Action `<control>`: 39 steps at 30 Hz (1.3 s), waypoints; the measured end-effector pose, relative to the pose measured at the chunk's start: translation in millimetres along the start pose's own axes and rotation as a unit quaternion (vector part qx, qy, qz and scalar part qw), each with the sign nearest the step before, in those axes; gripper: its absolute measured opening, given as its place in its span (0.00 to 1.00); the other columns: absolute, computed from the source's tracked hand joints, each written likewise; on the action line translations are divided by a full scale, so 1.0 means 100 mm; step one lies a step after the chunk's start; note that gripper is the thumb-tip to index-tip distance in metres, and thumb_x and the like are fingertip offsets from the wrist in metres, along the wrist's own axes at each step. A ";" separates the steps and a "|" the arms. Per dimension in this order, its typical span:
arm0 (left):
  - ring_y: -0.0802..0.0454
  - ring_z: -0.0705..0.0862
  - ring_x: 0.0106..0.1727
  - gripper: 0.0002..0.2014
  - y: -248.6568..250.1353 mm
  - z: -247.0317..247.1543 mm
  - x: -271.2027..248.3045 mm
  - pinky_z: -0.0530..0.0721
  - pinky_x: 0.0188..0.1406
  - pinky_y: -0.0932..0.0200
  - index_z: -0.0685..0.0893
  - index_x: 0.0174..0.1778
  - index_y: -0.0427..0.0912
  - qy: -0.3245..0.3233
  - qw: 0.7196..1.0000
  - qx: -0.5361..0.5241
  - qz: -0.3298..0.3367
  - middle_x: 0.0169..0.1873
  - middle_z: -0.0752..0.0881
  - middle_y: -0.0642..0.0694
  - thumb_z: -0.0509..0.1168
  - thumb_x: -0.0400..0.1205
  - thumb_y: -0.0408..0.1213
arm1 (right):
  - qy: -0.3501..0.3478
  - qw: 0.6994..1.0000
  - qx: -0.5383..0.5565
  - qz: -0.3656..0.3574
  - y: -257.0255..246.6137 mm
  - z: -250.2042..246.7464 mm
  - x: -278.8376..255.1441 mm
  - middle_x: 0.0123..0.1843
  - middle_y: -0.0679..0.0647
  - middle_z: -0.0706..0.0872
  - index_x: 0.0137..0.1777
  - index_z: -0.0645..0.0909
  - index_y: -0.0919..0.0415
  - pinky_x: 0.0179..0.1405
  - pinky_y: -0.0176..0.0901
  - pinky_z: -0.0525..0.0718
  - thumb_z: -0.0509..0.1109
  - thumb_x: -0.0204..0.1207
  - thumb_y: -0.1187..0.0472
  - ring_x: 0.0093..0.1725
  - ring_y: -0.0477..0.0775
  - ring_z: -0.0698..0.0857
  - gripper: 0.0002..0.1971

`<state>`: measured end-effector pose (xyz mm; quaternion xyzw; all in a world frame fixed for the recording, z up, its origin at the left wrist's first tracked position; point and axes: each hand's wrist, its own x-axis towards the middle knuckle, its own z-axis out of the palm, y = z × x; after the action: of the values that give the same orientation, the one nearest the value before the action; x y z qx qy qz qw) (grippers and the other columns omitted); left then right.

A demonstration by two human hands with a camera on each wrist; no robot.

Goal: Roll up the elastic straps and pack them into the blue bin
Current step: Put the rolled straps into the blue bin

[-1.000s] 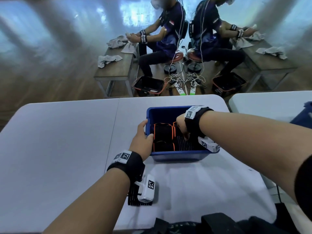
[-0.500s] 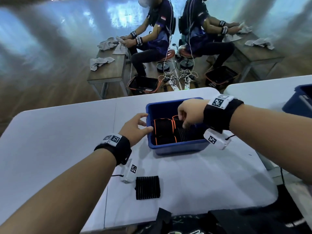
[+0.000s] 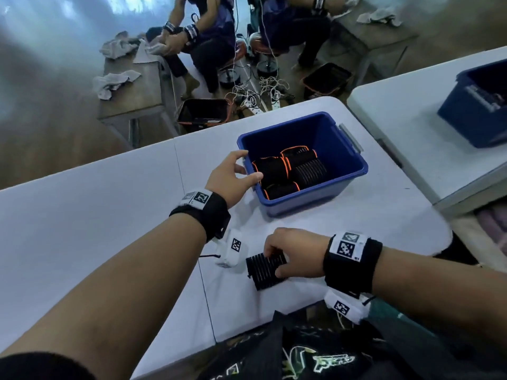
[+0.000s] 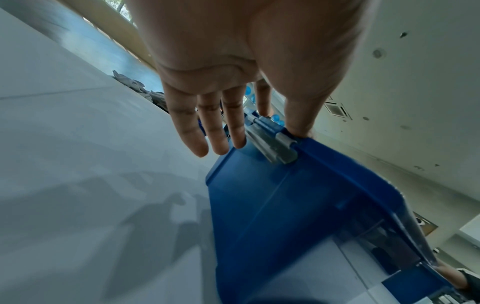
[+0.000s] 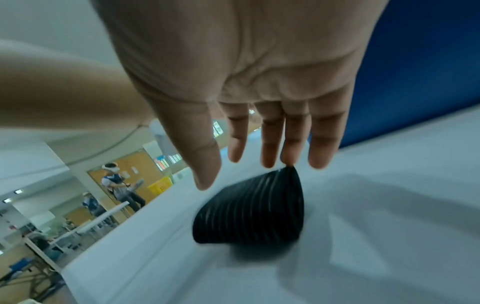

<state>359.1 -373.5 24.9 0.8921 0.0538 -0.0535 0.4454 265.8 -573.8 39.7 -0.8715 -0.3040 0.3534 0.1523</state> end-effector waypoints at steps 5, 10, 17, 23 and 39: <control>0.49 0.86 0.56 0.32 -0.01 0.02 -0.01 0.81 0.61 0.53 0.72 0.79 0.54 0.005 1.000 -0.014 0.013 0.51 0.87 0.48 0.74 0.79 0.52 | 0.041 0.998 -0.026 0.026 -0.10 0.33 0.17 0.63 0.51 0.75 0.64 0.74 0.48 0.61 0.56 0.79 0.75 0.69 0.55 0.62 0.57 0.73 0.24; 0.49 0.86 0.56 0.32 -0.03 0.04 0.00 0.78 0.58 0.56 0.72 0.79 0.54 0.006 1.000 -0.024 0.013 0.49 0.87 0.49 0.74 0.80 0.52 | 0.018 0.999 -0.002 0.040 -0.16 0.39 0.23 0.60 0.52 0.77 0.65 0.73 0.47 0.57 0.57 0.83 0.71 0.70 0.62 0.59 0.58 0.78 0.23; 0.47 0.88 0.49 0.33 -0.07 0.06 0.01 0.89 0.56 0.39 0.72 0.78 0.57 0.003 1.000 -0.028 0.010 0.46 0.87 0.49 0.74 0.78 0.55 | 0.011 0.998 0.013 0.059 -0.18 0.40 0.21 0.58 0.53 0.79 0.61 0.70 0.46 0.55 0.57 0.83 0.73 0.70 0.61 0.56 0.59 0.79 0.22; 0.48 0.88 0.50 0.33 -0.07 0.06 0.01 0.89 0.56 0.39 0.71 0.79 0.57 0.002 1.000 -0.028 0.008 0.46 0.87 0.49 0.73 0.79 0.55 | 0.020 0.995 0.056 0.078 -0.18 0.44 0.16 0.47 0.52 0.83 0.59 0.67 0.47 0.48 0.57 0.86 0.73 0.72 0.61 0.50 0.58 0.82 0.21; 0.48 0.87 0.53 0.32 -0.14 0.11 0.01 0.89 0.57 0.37 0.70 0.78 0.61 0.002 0.999 -0.054 0.003 0.49 0.87 0.48 0.72 0.79 0.56 | 0.067 0.974 0.195 0.097 0.02 0.25 -0.17 0.48 0.50 0.87 0.52 0.69 0.43 0.41 0.52 0.88 0.69 0.72 0.63 0.44 0.56 0.88 0.16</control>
<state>357.3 -373.9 7.5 0.8671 0.0544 -0.0477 0.4928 239.5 -584.8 30.1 -0.8721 -0.1321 0.3597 0.3044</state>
